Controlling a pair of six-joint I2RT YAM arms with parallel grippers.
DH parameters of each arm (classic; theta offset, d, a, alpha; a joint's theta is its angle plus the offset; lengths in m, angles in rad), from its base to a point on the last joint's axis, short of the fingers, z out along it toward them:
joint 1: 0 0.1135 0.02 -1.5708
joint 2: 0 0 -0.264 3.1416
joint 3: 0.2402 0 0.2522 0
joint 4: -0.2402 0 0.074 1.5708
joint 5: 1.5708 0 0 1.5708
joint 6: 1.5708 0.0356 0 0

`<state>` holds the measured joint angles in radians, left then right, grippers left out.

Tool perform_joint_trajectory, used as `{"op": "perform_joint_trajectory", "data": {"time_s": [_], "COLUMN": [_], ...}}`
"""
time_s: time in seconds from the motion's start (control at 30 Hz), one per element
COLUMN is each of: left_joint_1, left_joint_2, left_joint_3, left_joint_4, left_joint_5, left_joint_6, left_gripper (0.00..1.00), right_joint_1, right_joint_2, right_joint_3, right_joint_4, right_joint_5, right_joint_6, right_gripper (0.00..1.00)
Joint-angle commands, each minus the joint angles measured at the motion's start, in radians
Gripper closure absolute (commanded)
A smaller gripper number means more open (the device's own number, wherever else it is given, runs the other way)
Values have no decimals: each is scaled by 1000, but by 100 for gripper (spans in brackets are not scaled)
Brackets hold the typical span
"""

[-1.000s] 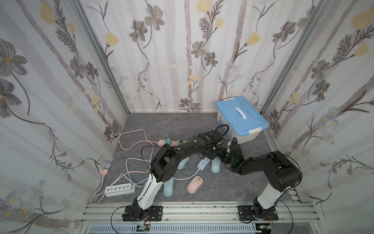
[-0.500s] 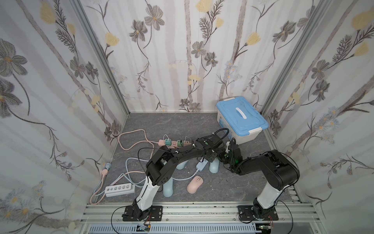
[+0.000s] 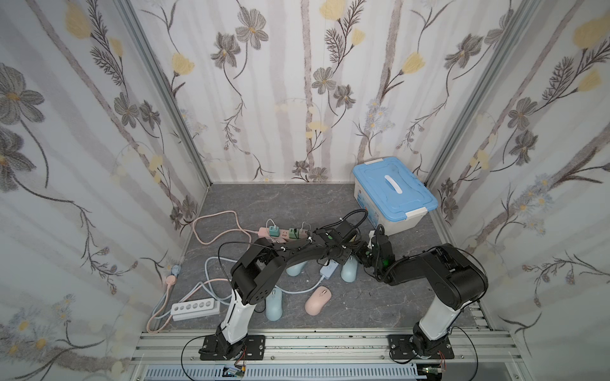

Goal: Unplug the wireless mouse
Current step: Remove the plug from the socket.

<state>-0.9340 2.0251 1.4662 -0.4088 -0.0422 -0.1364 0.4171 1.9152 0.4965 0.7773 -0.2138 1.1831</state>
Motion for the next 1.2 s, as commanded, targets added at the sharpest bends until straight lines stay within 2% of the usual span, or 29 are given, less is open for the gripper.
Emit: {"op": "perform_joint_trajectory", "data": {"time_s": [0.0, 0.1, 0.2, 0.27, 0.43, 0.5, 0.57, 0.6, 0.67, 0.77, 0.87, 1.0, 1.1, 1.17], "left_joint_1": [-2, 33, 34, 32, -14, -24, -20, -11, 14, 20, 15, -7, -12, -18], "left_joint_2": [25, 89, 115, 100, -9, -26, -29, -18, 9, 23, 23, -4, -6, -2], "left_joint_3": [74, 164, 205, 184, 8, -32, -55, -36, 7, 56, 90, 66, 64, 85], "left_joint_4": [76, -37, -83, -50, 170, 219, 246, 224, 179, 122, 66, 58, 38, -4], "left_joint_5": [107, 327, 386, 327, 23, -33, -11, 24, 169, 241, 169, 20, -22, -88], "left_joint_6": [54, 18, 14, 7, 25, 41, 41, 23, -18, -41, -55, -40, -55, -77], "left_gripper": [100, 100, 100, 100, 100, 100, 100, 100, 100, 100, 100, 100, 100, 100], "right_joint_1": [7, 8, 10, 10, 12, 12, 14, 14, 14, 14, 15, 15, 15, 15], "right_joint_2": [18, 16, 15, 15, 17, 20, 21, 19, 18, 18, 14, 4, -3, -15], "right_joint_3": [-4, -3, -3, -2, -2, 0, 0, 0, 0, 1, 1, 6, 11, 18], "right_joint_4": [-185, -185, -185, -187, -187, -187, -187, -188, -190, -190, -190, -200, -210, -227], "right_joint_5": [-1, 0, 1, 1, 4, 3, 4, 5, 5, 5, 5, 5, 5, 15], "right_joint_6": [7, 7, 7, 7, 9, 10, 10, 9, 8, 9, 9, 4, -4, -15], "right_gripper": [71, 71, 70, 70, 70, 69, 69, 69, 68, 67, 63, 59, 56, 50]}}
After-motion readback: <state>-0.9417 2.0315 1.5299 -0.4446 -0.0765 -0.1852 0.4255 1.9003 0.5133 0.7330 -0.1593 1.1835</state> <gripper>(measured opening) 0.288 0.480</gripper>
